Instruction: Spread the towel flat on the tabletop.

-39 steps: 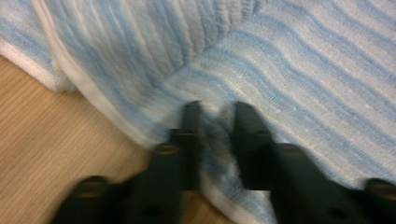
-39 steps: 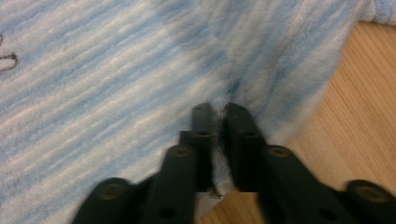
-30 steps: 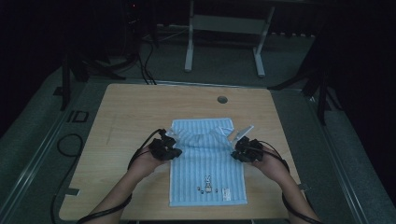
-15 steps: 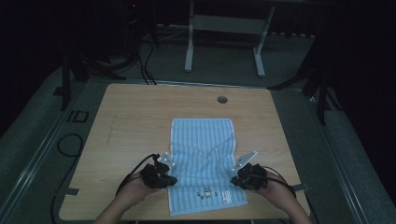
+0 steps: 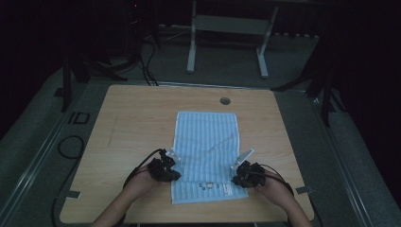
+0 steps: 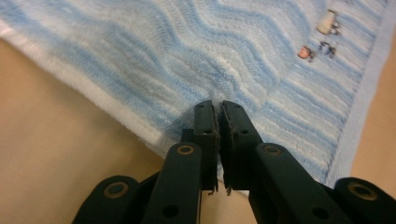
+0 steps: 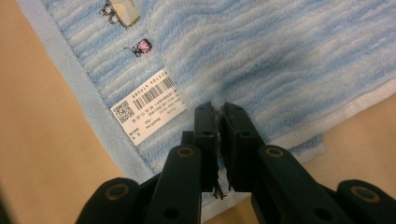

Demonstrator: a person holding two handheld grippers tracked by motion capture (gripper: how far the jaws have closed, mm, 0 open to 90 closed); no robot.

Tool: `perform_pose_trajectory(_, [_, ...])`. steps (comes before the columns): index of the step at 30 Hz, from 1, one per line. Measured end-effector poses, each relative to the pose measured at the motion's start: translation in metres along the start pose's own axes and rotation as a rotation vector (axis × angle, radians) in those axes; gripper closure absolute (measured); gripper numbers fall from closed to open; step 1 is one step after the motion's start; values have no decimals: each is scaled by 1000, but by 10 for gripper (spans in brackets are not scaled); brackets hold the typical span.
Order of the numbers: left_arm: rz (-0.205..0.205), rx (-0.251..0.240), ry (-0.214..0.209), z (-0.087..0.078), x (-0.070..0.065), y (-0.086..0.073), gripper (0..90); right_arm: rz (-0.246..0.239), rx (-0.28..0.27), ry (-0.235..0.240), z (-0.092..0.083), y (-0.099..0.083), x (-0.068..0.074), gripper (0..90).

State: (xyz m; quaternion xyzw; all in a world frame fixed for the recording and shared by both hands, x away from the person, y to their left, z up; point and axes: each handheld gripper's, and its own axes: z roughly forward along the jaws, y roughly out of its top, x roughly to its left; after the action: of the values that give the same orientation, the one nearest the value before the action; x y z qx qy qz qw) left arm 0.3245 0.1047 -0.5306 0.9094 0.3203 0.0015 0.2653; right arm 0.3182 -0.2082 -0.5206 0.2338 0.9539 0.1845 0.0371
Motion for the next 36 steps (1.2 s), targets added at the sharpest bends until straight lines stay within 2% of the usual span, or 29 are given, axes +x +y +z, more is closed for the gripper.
perform_pose_trajectory(3, [-18,-6,17,5,15,14,844,40,-7,-5,2,6,-18,839])
perform_pose_trajectory(5, [-18,-6,17,5,15,14,844,47,-9,-8,3,7,-23,839])
perform_pose_trajectory(6, [-36,-11,27,9,24,25,844,47,-9,-8,3,7,-23,838])
perform_pose_trajectory(7, [-37,-6,20,13,29,34,844,76,-11,-23,4,11,-40,836])
perform_pose_trajectory(8, [-37,-6,20,13,29,34,844,76,-11,-23,4,11,-40,836])
perform_pose_trajectory(9, [-42,-6,27,16,33,40,844,93,-8,-19,4,13,-48,835])
perform_pose_trajectory(11, [-42,-6,27,16,33,40,843,98,-9,-21,5,13,-52,834])
perform_pose_trajectory(13, [-54,-15,34,11,34,47,769,116,-7,-10,2,15,-58,768])
perform_pose_trajectory(14, [-59,-32,40,5,30,47,735,114,-5,-24,-2,15,-56,732])
perform_pose_trajectory(16, [-60,-34,34,1,26,46,681,98,-13,-31,-7,14,-53,721])
perform_pose_trajectory(17, [-19,-51,7,-10,10,40,651,78,-54,-16,-19,8,-44,692])
perform_pose_trajectory(18, [-19,-51,7,-10,10,40,651,78,-54,-16,-19,8,-44,692])
perform_pose_trajectory(19, [48,-41,-7,-16,-6,33,650,61,-65,-24,-26,1,-35,665])
perform_pose_trajectory(20, [48,-41,-7,-16,-6,33,642,61,-65,-24,-26,1,-35,665])
perform_pose_trajectory(21, [67,-31,-13,-15,-13,28,642,54,-65,-23,-27,-3,-32,658])
perform_pose_trajectory(24, [97,-10,26,-8,-27,18,631,34,-45,4,-25,-15,-20,632])
perform_pose_trajectory(25, [102,-10,30,-5,-30,15,631,28,-34,-1,-22,-17,-19,615])
perform_pose_trajectory(27, [110,2,31,0,-33,12,607,31,-9,-28,-15,-20,-19,560])
perform_pose_trajectory(30, [107,15,32,6,-34,11,589,28,16,-40,-10,-21,-19,551])
perform_pose_trajectory(31, [117,41,36,11,-33,10,589,26,16,-38,-9,-21,-19,560])
perform_pose_trajectory(33, [133,43,39,13,-33,11,550,5,39,-57,-6,-18,-19,624])
perform_pose_trajectory(34, [133,43,39,13,-33,11,549,5,39,-57,-6,-18,-19,624])
perform_pose_trajectory(35, [156,51,52,13,-33,12,553,2,42,-61,-6,-18,-19,697])
perform_pose_trajectory(36, [156,51,52,13,-33,12,582,2,42,-61,-6,-18,-19,697])
